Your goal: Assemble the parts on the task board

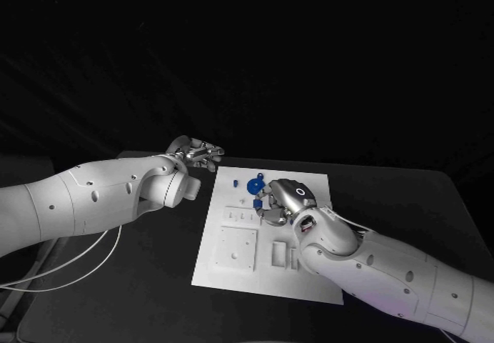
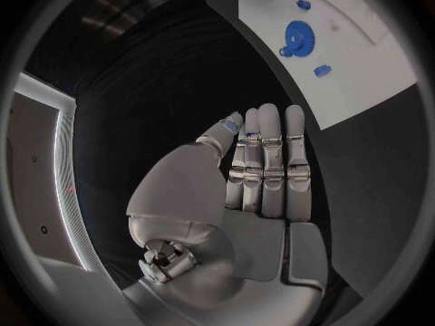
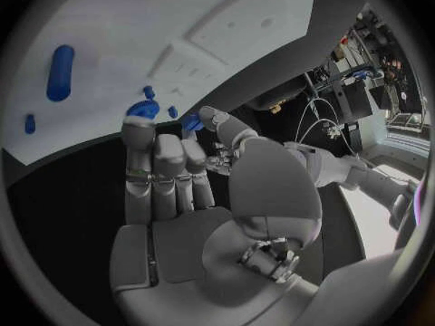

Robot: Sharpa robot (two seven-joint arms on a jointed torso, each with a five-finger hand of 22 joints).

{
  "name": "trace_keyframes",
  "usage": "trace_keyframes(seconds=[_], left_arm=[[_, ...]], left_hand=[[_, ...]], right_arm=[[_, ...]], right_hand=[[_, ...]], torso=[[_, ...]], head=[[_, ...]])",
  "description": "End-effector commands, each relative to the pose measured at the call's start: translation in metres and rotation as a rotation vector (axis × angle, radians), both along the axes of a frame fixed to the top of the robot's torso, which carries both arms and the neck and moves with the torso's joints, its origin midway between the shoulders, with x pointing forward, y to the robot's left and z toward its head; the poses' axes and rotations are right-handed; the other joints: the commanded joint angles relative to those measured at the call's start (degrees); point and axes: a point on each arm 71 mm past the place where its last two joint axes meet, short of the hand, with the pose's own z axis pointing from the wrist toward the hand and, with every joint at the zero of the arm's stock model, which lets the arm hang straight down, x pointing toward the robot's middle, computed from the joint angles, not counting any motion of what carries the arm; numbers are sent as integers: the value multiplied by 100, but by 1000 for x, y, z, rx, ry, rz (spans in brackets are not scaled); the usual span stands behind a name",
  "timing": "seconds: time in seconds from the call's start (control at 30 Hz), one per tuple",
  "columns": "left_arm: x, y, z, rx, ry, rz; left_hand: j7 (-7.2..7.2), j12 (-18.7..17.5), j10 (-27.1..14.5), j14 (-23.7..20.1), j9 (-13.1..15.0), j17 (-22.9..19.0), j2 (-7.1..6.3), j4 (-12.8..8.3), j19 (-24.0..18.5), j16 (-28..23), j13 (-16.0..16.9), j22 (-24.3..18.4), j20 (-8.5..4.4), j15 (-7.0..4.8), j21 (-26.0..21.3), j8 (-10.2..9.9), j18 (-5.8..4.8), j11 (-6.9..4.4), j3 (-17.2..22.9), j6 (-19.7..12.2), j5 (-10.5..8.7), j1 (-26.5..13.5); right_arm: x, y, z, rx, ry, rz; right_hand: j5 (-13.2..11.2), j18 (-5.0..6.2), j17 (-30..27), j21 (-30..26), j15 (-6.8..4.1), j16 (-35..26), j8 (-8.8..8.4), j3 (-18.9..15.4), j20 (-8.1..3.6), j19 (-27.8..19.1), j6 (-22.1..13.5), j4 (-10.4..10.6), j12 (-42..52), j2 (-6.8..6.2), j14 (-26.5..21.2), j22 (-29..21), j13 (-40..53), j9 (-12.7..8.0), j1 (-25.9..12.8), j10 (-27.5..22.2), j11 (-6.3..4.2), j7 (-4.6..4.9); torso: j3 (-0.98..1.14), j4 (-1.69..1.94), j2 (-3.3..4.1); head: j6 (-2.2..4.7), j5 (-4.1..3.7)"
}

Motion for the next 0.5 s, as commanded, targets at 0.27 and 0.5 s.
trace_keyframes(seconds=[0.27,0.5], left_arm=[[-13,-15,-14,-6,141,-355],[-26,-29,-27,-32,261,-547]], left_hand=[[-87,167,307,239,1,177,61,758,354,326,92,-478,-81,-66,52,11,-69,-76,-1215,95,-81,-429],[-4,226,334,253,-86,386,143,1089,457,717,183,-350,-126,-90,191,-27,-75,-55,-1560,-177,-531,-619]], right_arm=[[-10,-26,22,58,-23,0],[-17,-33,29,70,-30,6]], right_hand=[[-73,-3,6,31,-41,44,20,15,-38,303,39,84,24,-65,-11,9,16,4,5,25,-11,-9],[-112,-3,1,39,-42,40,18,31,-39,302,41,116,26,-83,-12,9,23,2,17,31,-13,-10]], torso=[[24,-25,-35],[75,-52,-62]], head=[[134,-24],[161,6]])
